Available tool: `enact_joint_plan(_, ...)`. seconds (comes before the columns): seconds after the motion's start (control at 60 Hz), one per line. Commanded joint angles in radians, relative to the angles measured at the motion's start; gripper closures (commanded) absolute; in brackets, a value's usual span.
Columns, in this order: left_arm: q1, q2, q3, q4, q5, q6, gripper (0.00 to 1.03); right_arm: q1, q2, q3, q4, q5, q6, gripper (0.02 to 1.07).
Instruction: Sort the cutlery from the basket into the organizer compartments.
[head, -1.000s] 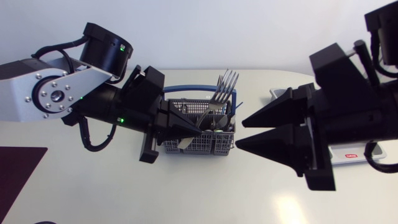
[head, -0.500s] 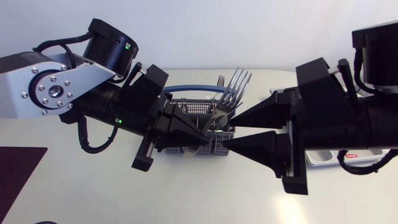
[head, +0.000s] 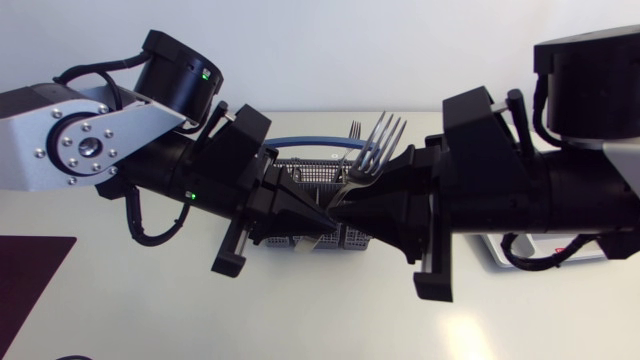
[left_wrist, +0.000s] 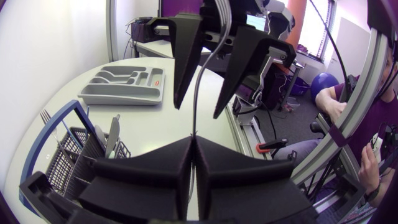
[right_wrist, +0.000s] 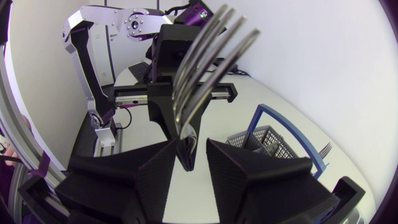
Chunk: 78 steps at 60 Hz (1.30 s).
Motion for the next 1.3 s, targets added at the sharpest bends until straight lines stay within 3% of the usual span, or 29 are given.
enact_joint_plan(0.0,-0.002,0.004,-0.012,0.01,0.016,0.022,1.0,0.01,0.018,-0.027,0.025,0.001,0.027,0.88)
enact_joint_plan(0.1,-0.002,0.002,-0.013,0.011,0.016,0.022,1.0,0.013,0.025,-0.035,0.04,0.0,0.029,0.97)
enact_joint_plan(0.567,-0.001,0.004,-0.015,0.016,0.016,0.018,0.99,0.035,0.034,-0.043,0.048,-0.022,0.049,1.01)
enact_joint_plan(0.6,0.001,0.004,-0.015,0.016,0.016,0.018,0.97,0.035,0.034,-0.041,0.046,-0.023,0.049,1.01)
enact_joint_plan(0.667,0.007,0.004,-0.013,0.016,0.013,0.014,0.75,0.029,0.028,-0.04,0.038,-0.023,0.05,1.01)
enact_joint_plan(0.683,0.007,0.004,-0.013,0.016,0.012,0.014,0.74,0.029,0.028,-0.04,0.038,-0.023,0.05,1.01)
enact_joint_plan(0.767,0.016,0.005,-0.002,0.03,-0.025,-0.015,0.4,0.013,0.018,-0.041,0.025,-0.023,0.05,1.01)
enact_joint_plan(0.833,0.033,0.004,0.005,0.054,-0.041,-0.058,0.2,-0.005,0.007,-0.038,0.002,-0.02,0.05,1.01)
enact_joint_plan(0.867,0.038,0.004,0.008,0.057,-0.044,-0.067,0.15,-0.016,0.001,-0.038,-0.006,-0.017,0.049,1.01)
enact_joint_plan(0.95,0.047,0.001,0.013,0.074,-0.082,-0.092,0.1,-0.048,-0.004,-0.033,-0.034,-0.011,0.049,1.01)
enact_joint_plan(1.15,0.035,0.004,-0.001,0.132,-0.223,-0.138,0.08,-0.145,-0.047,0.005,-0.13,0.03,0.035,1.01)
enact_joint_plan(1.283,0.018,0.01,-0.005,0.163,-0.326,-0.159,0.08,-0.18,-0.078,0.02,-0.19,0.135,0.014,1.01)
